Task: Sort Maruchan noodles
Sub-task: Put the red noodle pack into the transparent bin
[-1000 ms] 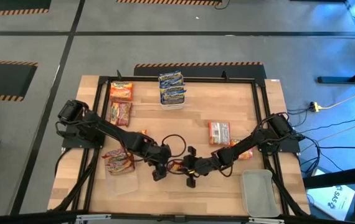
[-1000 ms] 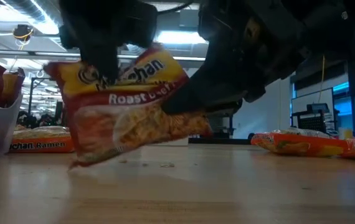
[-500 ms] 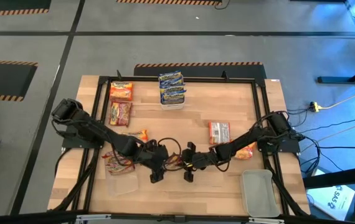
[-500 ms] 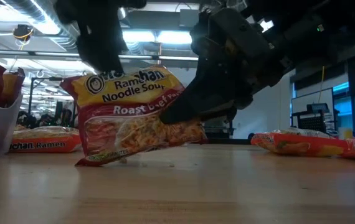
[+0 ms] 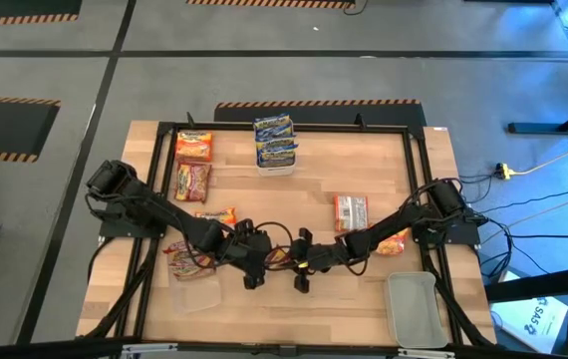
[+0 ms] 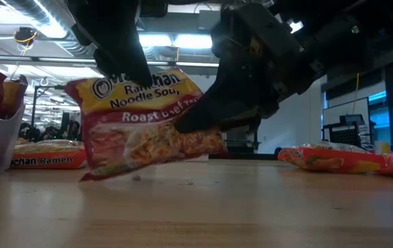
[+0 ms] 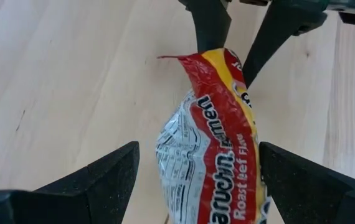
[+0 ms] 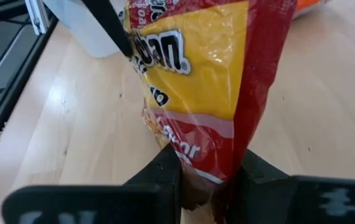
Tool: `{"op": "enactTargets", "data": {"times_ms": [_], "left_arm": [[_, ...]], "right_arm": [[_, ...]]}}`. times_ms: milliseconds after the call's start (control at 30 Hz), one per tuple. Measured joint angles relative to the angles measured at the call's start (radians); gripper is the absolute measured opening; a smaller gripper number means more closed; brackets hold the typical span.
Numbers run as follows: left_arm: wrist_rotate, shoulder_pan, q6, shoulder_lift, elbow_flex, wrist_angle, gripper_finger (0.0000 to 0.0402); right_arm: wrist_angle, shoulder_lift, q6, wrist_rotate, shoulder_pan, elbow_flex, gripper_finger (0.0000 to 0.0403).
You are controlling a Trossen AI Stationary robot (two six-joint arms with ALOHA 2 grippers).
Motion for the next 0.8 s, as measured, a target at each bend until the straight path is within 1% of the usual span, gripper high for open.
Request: {"op": "enactTargets", "data": {"times_ms": [133,200,267,367,500,667,800], "left_arm": [[0.008,0.000,-0.001,0.001,0.000,0.004,0.0321],[0.030,0.000,-0.007,0.001,0.000,0.003,0.0321],[0.055,0.002,-0.018,0.001,0.000,-0.002,0.0321],[0.067,0.003,-0.024,0.001,0.000,-0.002,0.0321],[0.158,0.021,-0.045,0.001,0.000,0.006,0.0321],[0.241,0.034,-0.058,0.002,-0.001,0.050,0.0318],[0.277,0.032,-0.076,0.002,-0.001,0.052,0.0291]], "right_arm": [[0.032,0.000,-0.023,0.000,0.001,0.000,0.0060],[0.047,0.000,-0.031,0.000,0.001,0.000,0.0060],[0.062,0.000,-0.056,0.001,0.005,0.000,0.0060],[0.101,0.000,-0.121,0.027,0.024,0.001,0.0060],[0.102,0.000,-0.203,0.046,0.041,0.034,0.0060],[0.103,0.000,-0.210,0.045,0.040,0.051,0.0060],[0.102,0.000,-0.209,0.043,0.040,0.052,0.0060]]}}
